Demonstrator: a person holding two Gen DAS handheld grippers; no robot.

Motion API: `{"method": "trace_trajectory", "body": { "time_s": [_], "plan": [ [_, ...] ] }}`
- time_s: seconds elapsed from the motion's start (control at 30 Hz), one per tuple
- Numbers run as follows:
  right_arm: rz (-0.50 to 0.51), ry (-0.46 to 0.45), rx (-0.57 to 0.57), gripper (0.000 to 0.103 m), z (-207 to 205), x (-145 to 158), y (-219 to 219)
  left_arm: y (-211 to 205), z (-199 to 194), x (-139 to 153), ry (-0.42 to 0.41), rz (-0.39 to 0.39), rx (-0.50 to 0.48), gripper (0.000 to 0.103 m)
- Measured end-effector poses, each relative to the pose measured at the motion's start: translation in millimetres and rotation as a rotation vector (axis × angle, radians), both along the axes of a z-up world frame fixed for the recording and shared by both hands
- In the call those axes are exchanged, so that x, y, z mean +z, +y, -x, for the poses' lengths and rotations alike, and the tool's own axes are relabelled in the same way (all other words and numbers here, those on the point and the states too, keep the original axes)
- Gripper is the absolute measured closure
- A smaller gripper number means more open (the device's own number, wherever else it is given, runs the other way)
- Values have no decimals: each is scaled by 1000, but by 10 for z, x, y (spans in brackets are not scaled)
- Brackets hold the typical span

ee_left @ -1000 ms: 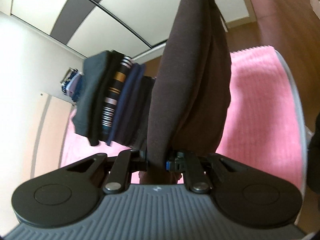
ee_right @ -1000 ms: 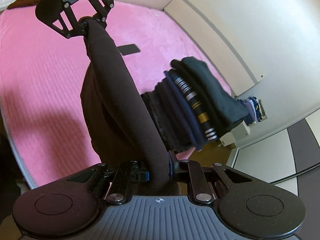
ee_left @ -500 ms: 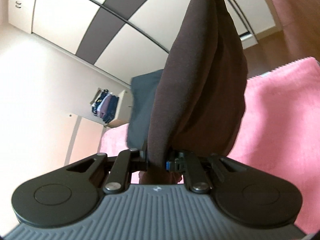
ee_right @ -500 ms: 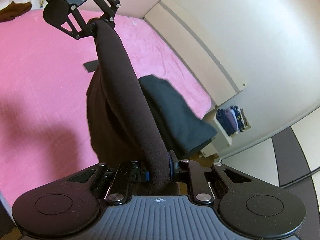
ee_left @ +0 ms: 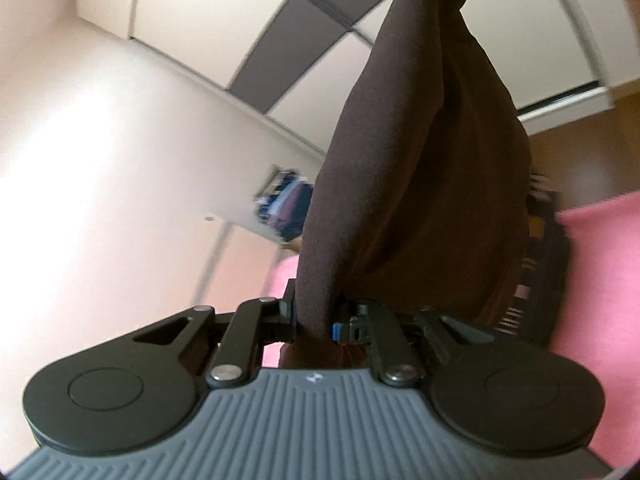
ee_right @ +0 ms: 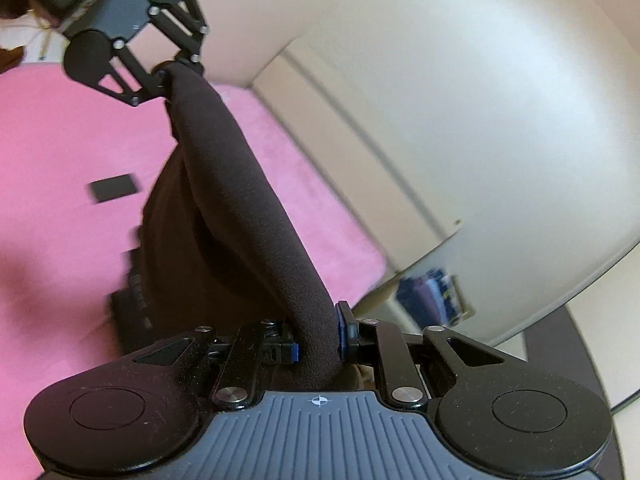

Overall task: Fold clothes
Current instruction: 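Lower the black shirt onto the top of the clothes stack with both grippers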

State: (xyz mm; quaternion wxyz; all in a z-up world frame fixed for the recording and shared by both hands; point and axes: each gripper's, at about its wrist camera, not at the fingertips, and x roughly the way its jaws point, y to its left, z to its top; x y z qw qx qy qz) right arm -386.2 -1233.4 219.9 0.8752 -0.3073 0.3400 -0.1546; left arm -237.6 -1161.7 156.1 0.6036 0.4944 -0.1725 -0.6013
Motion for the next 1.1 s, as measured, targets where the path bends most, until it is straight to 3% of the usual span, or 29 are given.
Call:
{"method": "trace_trajectory", "body": {
  "time_s": [0.13,0.23,0.3,0.43,0.5,0.63,0.83,0.9,0.97,1.03,1.1],
  "plan": [
    [98,-148,-33,87,-267,50,-520,-615,-168,139,-39,145,69,91],
    [237,-226,-54,87,-333,-389,-630,-913,-202,-196,-42,179,90,91],
    [244,-210,-64,87,-339,-922,-647,-1044,-186,-650,-15,100,98,91],
    [173,-14,-35,87,-293,-2039,-635,-1106,-53,-1907,-45,-136,93,91],
    [156,68,-23,87,-233,-2398,-593,-1009,47,-2264,-77,-197,69,91],
    [205,68,-15,87,-38,-2591,-494,-897,92,-2373,-95,-151,56,91],
    [239,88,-37,87,-111,-2527,-548,-844,37,-2365,-185,-149,5,89],
    [243,72,-47,87,-110,-2519,-492,-721,-66,-2399,-179,-123,26,89],
    [248,103,-37,87,-86,-2634,-454,-773,-77,-2488,-133,-152,49,90],
    [242,110,-38,87,-52,-2698,-453,-689,-9,-2633,-162,-140,39,92],
    [211,108,-55,87,-12,-2663,-450,-629,41,-2654,-141,-120,56,92]
  ]
}}
